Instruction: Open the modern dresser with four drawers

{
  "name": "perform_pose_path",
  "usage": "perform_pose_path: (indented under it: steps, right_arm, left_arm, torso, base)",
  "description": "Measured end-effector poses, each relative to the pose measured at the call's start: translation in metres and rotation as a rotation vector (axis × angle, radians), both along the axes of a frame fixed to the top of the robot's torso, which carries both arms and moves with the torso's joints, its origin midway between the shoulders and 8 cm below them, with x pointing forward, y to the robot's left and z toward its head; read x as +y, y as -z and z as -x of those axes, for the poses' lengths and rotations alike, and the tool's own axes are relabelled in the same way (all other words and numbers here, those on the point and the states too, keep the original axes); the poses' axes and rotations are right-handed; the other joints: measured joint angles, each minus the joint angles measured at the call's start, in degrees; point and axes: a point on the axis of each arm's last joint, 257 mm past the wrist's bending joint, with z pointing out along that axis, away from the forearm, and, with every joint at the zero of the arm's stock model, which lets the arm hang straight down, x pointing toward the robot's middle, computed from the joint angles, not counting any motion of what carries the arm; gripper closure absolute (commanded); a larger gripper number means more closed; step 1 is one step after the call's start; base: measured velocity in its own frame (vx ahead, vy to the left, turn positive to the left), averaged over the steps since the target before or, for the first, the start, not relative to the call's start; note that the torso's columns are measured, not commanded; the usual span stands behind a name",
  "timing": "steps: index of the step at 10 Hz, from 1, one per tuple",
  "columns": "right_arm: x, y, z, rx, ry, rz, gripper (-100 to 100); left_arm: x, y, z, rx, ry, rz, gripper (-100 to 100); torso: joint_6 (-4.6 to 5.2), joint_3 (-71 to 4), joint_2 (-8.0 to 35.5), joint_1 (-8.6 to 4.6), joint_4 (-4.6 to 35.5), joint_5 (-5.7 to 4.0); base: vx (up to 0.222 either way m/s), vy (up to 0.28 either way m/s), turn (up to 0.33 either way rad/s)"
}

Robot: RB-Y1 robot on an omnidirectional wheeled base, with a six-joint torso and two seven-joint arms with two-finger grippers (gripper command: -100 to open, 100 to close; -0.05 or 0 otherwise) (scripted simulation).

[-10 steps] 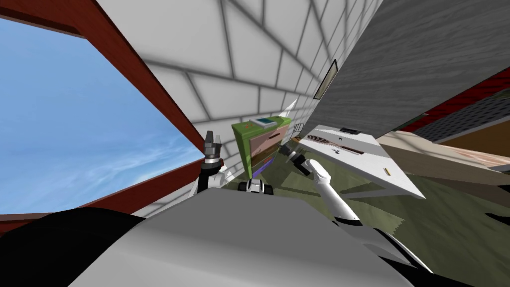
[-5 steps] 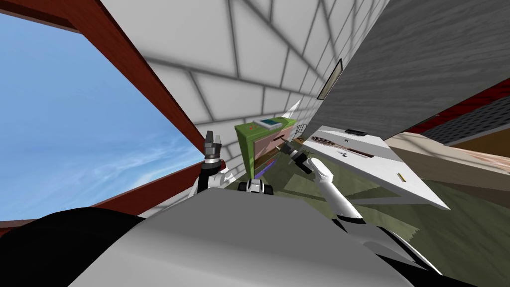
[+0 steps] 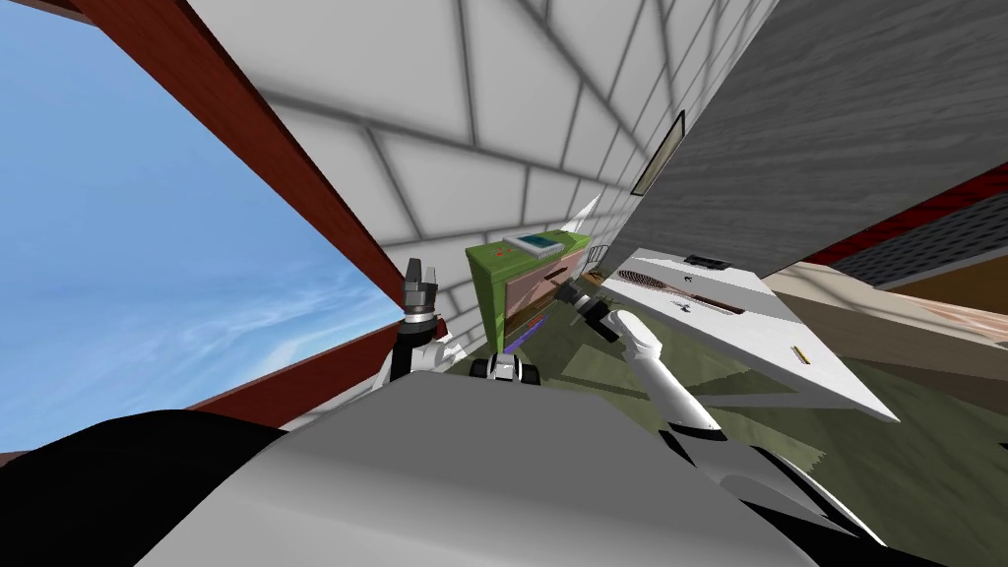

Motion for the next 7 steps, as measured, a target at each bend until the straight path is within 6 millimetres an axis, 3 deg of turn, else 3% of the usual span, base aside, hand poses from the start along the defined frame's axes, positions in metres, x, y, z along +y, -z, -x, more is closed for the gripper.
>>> perform_pose_path:
  steps: [3, 4, 7]
  right_arm:
    - [0.0006, -0.0031, 0.0029, 0.000, -0.014, 0.002, 100]
    - [0.0005, -0.0031, 0.0031, 0.001, -0.014, 0.002, -100]
    - [-0.0010, -0.0038, 0.0004, -0.006, -0.004, 0.009, -100]
  left_arm:
    - [0.0000, 0.0000, 0.0000, 0.000, 0.000, 0.000, 0]
    - [0.0000, 0.0000, 0.0000, 0.000, 0.000, 0.000, 0]
    - [-0.0001, 0.0000, 0.0001, 0.000, 0.000, 0.000, 0]
  torso:
    - [-0.05, -0.16, -0.28, 0.46, -0.07, 0.12]
    - [-0.08, -0.34, -0.59, 0.67, -0.15, 0.17]
    - [-0.06, -0.37, -0.60, 0.57, -0.17, 0.16]
  base:
    - [-0.118, -0.089, -0.033]
    - [0.064, 0.049, 0.045]
    - [0.112, 0.100, 0.036]
